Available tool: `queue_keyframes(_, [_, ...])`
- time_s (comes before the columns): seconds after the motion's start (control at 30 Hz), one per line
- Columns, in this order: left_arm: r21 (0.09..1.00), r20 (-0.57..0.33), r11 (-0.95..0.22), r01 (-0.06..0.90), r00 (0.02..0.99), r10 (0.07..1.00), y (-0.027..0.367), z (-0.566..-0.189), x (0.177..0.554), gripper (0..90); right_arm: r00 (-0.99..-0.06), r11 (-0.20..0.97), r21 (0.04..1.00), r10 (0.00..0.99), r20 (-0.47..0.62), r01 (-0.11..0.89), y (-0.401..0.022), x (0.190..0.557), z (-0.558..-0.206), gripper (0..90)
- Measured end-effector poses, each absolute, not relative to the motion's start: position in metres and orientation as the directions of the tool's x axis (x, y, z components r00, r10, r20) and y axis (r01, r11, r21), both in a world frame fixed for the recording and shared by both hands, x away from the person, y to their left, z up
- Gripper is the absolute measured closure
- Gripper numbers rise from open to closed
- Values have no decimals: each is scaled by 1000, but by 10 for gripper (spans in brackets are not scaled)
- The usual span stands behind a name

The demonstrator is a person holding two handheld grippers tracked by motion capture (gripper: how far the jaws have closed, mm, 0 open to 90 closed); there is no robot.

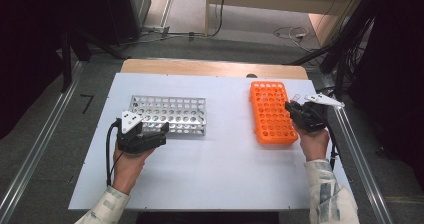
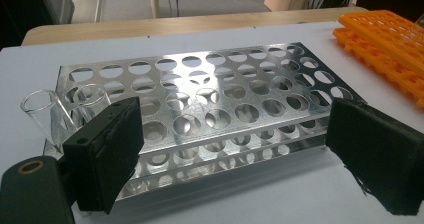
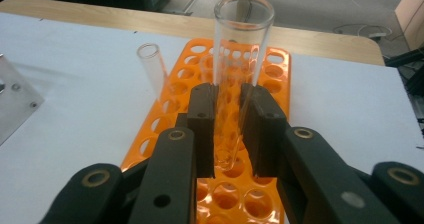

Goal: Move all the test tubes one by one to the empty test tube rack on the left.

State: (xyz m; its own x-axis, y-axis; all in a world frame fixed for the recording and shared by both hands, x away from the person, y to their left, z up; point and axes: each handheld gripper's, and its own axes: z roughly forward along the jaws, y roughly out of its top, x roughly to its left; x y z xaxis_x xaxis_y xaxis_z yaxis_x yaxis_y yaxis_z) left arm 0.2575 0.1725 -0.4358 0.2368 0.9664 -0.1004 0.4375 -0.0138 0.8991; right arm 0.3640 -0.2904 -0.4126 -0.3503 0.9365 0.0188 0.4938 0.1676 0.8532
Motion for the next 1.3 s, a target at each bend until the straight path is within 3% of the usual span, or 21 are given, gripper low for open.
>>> queue_keyframes(0.77, [901,-96,-28,434,261,961,167,-434,254,85,-531,278,839,847,16,468,-235,321,-409,733])
queue_keyframes(1.3, [896,-82,-73,438,324,942,149,-436,249,85,-663,375,801,748,37,467,-184,299,-428,733])
